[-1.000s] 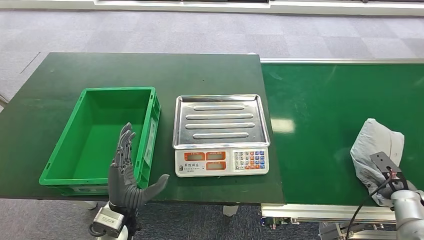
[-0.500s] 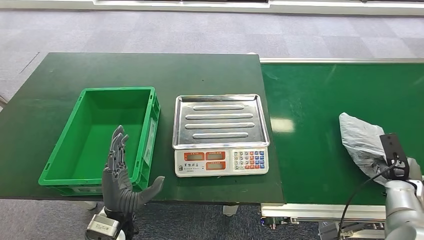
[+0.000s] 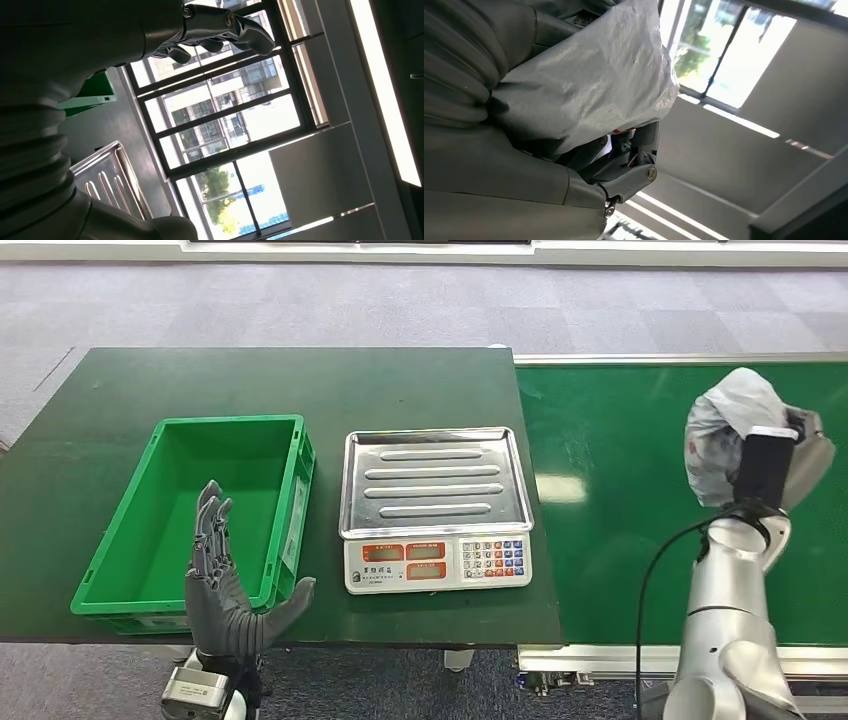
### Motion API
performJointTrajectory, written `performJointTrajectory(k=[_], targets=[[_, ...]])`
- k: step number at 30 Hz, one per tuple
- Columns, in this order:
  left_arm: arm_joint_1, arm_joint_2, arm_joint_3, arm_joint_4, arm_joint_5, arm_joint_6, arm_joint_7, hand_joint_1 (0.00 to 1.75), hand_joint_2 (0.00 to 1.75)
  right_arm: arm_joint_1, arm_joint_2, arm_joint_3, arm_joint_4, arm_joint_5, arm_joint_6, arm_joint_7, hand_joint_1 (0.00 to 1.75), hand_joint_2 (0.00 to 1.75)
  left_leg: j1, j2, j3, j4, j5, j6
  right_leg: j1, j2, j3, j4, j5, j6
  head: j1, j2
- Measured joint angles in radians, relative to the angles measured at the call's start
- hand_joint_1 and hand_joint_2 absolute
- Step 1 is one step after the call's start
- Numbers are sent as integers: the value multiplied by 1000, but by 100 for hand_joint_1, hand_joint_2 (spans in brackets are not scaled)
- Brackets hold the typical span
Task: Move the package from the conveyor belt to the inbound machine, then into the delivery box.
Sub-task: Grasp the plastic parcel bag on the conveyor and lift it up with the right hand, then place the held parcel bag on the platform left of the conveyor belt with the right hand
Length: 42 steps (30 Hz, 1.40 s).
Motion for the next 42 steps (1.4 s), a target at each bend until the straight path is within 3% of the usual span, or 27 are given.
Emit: performJointTrajectory(k=[4, 8, 14, 17, 20, 24, 28, 31, 42], targets=[[-30, 5, 0, 2, -4, 0, 0, 0, 175, -54, 109, 209, -46, 48, -77, 26, 175, 175, 1, 4, 1, 0, 2, -3, 1, 3, -2, 1, 2, -2, 0, 0], [-49, 5, 2, 5, -20, 0, 0, 0, 175, -107, 195, 368, -51, 103, -79, 84, 175, 175, 1, 2, -1, 0, 4, -5, 3, 2, -3, 1, 2, -3, 0, 0], [-56, 6, 39, 8, -45, -17, 0, 0, 175, -180, 259, 560, -24, 220, 48, 178, 175, 175, 3, 1, -2, 0, 4, -6, 3, 1, -5, 1, 2, -3, 0, 0], [-57, 6, 56, 8, -54, -34, 1, 0, 175, -218, 278, 614, 27, 270, 124, 230, 175, 175, 3, -1, -3, 0, 4, -6, 3, -1, -5, 1, 2, -3, 0, 0], [-53, 6, 72, 7, -63, -53, 1, 0, 175, -263, 288, 650, 123, 327, 215, 334, 175, 175, 3, -2, -4, 0, 4, -6, 3, -2, -5, 1, 2, -3, 0, 0], [-43, 3, 92, -2, -78, -70, 1, 0, 175, -299, 293, 702, 267, 455, 257, 518, 0, 175, 3, -3, -4, 0, 4, -6, 3, -3, -5, 1, 2, -3, 0, 0], [-27, -2, 105, -21, -88, -79, 8, 0, 175, -298, 284, 752, 391, 536, 303, 710, 0, 175, 3, -3, -3, 1, 4, -6, 3, -3, -5, 1, 2, -3, 0, 0], [-10, -5, 114, -36, -94, -83, 16, 0, 175, -275, 263, 761, 450, 531, 329, 751, 0, 175, 3, -3, -4, 1, 4, -6, 3, -3, -5, 1, 2, -3, 0, 0], [20, -25, 119, -49, -140, -136, 55, 0, 175, -230, 222, 719, 502, 492, 173, 577, 0, 175, 3, -2, -3, 1, 4, -6, 3, -2, -6, 1, 3, -4, 0, 0]])
